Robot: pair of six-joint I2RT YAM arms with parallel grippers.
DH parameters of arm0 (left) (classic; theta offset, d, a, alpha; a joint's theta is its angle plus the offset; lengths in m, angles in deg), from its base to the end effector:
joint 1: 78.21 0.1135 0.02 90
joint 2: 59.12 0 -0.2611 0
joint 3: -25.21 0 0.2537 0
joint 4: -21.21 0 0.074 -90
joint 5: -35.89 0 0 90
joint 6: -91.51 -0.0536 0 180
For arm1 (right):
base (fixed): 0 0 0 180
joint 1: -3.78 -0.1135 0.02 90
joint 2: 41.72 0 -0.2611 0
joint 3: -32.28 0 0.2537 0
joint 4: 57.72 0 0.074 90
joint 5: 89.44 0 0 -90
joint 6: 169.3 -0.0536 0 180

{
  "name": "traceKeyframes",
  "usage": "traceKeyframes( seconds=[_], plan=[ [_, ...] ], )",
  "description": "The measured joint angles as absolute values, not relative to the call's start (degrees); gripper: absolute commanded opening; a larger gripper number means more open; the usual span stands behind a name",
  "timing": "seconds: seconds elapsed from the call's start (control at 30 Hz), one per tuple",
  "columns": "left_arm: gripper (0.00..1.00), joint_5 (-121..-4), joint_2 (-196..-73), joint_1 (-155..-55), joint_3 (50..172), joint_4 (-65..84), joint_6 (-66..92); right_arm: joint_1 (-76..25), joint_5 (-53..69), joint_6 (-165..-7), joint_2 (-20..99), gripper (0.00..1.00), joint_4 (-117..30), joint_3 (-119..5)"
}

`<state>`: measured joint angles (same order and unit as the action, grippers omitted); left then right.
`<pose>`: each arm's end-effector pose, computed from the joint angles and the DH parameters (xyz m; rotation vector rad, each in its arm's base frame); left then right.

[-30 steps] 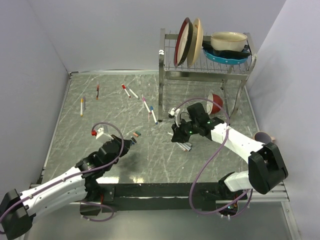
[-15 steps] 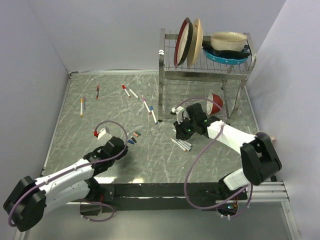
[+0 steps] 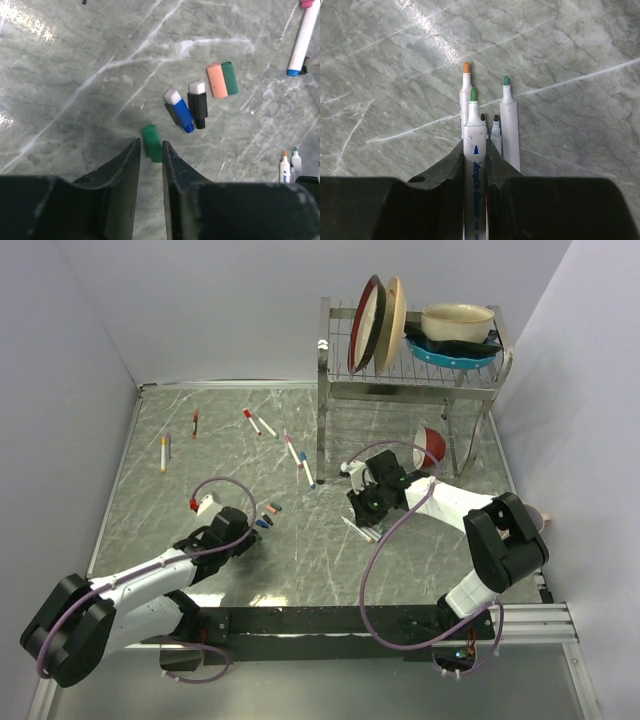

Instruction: Open the pen caps

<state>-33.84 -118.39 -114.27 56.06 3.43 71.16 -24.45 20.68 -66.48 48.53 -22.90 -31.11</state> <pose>0.1692 -0.1002 0.1275 -0.8456 2.2138 -0.5023 0.2613 0.1612 0.1505 -1.0387 2.4366 0.5547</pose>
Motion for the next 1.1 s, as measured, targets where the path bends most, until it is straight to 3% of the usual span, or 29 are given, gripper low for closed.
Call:
traceKeyframes(
  seconds=[0.37, 0.57, 0.67, 0.8, 0.97, 1.1],
  plan=[
    [0.48, -34.54, -117.34, -113.55, 56.32, 3.08, 69.65, -24.45, 19.61, -66.66, 49.30, 0.27, -22.74, -31.31],
    [0.63, -34.60, -114.30, -113.41, 57.43, 1.83, 67.77, -24.45, 19.39, -66.68, 49.30, 0.30, -22.50, -31.35],
    [0.79, -34.71, -113.47, -113.22, 58.70, 1.20, 65.67, -24.45, 19.37, -66.66, 49.30, 0.31, -22.20, -31.57],
    [0.93, -34.84, -113.23, -112.50, 61.35, 0.61, 62.24, -24.45, 19.50, -66.28, 49.19, 0.31, -21.98, -32.27],
    [0.95, -38.03, -116.53, -107.95, 67.09, 1.98, 56.32, -24.41, 20.94, -64.05, 47.59, 0.32, -19.92, -32.95],
    [0.92, -43.67, -126.17, -101.06, 74.83, 3.62, 51.64, -24.28, 24.03, -60.27, 45.45, 0.32, -16.64, -34.52]
  ],
)
